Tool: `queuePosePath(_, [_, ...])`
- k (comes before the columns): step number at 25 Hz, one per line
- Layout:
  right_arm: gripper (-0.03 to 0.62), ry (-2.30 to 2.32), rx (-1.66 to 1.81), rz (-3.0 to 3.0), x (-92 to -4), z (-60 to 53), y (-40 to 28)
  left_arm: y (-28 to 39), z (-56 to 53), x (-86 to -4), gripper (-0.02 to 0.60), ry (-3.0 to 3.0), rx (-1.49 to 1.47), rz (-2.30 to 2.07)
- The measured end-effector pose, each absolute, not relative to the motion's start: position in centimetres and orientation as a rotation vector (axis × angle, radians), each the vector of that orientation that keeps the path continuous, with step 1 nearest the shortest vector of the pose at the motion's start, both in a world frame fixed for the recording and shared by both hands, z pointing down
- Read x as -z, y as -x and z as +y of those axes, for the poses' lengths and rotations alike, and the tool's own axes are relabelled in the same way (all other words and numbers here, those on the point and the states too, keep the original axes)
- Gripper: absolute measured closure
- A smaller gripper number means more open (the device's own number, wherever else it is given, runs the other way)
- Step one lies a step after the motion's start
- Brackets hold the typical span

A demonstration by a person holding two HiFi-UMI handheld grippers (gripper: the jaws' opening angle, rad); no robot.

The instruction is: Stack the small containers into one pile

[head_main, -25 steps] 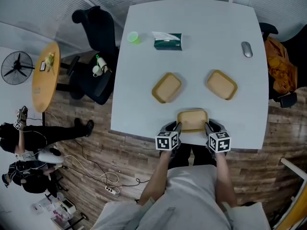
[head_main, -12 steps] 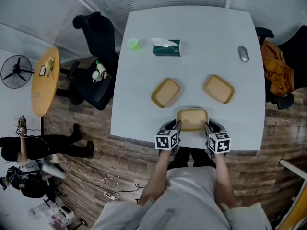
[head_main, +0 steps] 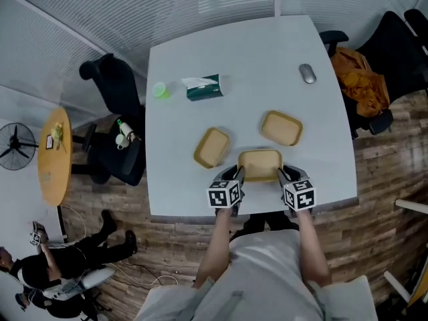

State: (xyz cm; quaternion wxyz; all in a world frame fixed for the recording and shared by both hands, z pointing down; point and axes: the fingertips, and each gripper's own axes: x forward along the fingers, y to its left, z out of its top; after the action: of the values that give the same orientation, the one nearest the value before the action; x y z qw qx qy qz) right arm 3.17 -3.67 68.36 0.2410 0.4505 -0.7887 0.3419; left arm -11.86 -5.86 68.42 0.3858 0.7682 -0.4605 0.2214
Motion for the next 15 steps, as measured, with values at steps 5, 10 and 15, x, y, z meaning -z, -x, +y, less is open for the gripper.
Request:
queuePosePath(5, [0.523, -1.338, -0.955, -2.137, -67.7, -5.1, -5.0, 9.9, -8.7, -67.4, 0.514, -2.033, -0.616, -1.12])
queuePosePath(10, [0.526, -1.447, -0.955, -2.13, -66.2, -6.7, -6.8, 7.8, -11.4, -66.0, 0.52, -2.102, -0.645, -1.082])
queuePosePath(15, [0.53, -1.515, -0.966, -2.119, -65.7, -7.2, -8.5, 5.4, -13.7, -64.7, 0.52, -2.176, -0.675, -1.04])
